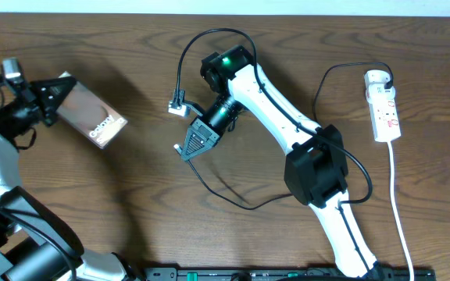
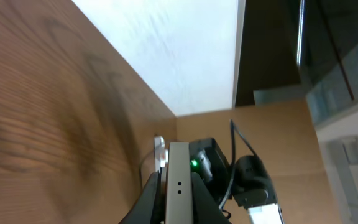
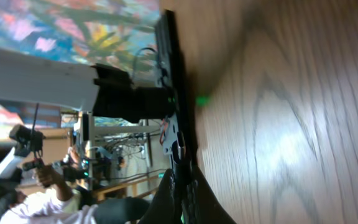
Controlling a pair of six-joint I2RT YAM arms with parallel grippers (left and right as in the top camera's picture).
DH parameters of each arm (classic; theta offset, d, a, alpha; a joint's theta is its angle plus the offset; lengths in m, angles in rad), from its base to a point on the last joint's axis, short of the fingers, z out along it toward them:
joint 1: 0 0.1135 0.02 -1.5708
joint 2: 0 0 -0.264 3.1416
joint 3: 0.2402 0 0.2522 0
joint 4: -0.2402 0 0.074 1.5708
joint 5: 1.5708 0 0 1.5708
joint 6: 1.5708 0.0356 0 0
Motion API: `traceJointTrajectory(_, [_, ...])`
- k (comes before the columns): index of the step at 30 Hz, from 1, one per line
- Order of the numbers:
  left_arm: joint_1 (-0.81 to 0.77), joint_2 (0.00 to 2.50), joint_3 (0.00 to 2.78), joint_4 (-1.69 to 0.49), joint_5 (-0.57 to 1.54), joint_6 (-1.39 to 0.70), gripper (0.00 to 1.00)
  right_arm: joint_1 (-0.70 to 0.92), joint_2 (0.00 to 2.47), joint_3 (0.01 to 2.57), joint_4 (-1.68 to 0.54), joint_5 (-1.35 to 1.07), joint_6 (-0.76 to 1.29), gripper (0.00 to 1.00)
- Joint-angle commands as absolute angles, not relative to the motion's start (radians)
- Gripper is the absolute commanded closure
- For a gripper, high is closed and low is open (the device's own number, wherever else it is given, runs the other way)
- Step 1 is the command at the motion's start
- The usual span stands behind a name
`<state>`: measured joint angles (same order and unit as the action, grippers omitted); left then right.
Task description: Plug charger to phone and switch on socket
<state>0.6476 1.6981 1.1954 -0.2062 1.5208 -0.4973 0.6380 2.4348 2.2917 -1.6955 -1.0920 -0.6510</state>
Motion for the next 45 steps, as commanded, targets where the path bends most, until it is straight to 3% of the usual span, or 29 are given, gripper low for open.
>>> traceJointTrajectory(1, [0.572, 1.678, 1.195, -0.208, 1.572, -0.49, 0.93, 0.661, 2.426, 2.303, -1.694, -1.185, -0.791, 0.99])
traceJointTrajectory(12, [0.368, 1.678, 1.195, -0.192, 1.572, -0.43, 0.93, 0.666, 2.426, 2.303, -1.689, -1.185, -0.804, 0.99])
traceJointTrajectory(45, [0.312, 1.678, 1.195, -0.192, 1.571, -0.451, 0.92, 0.671, 2.426, 2.303, -1.649, -1.293, -0.879, 0.99])
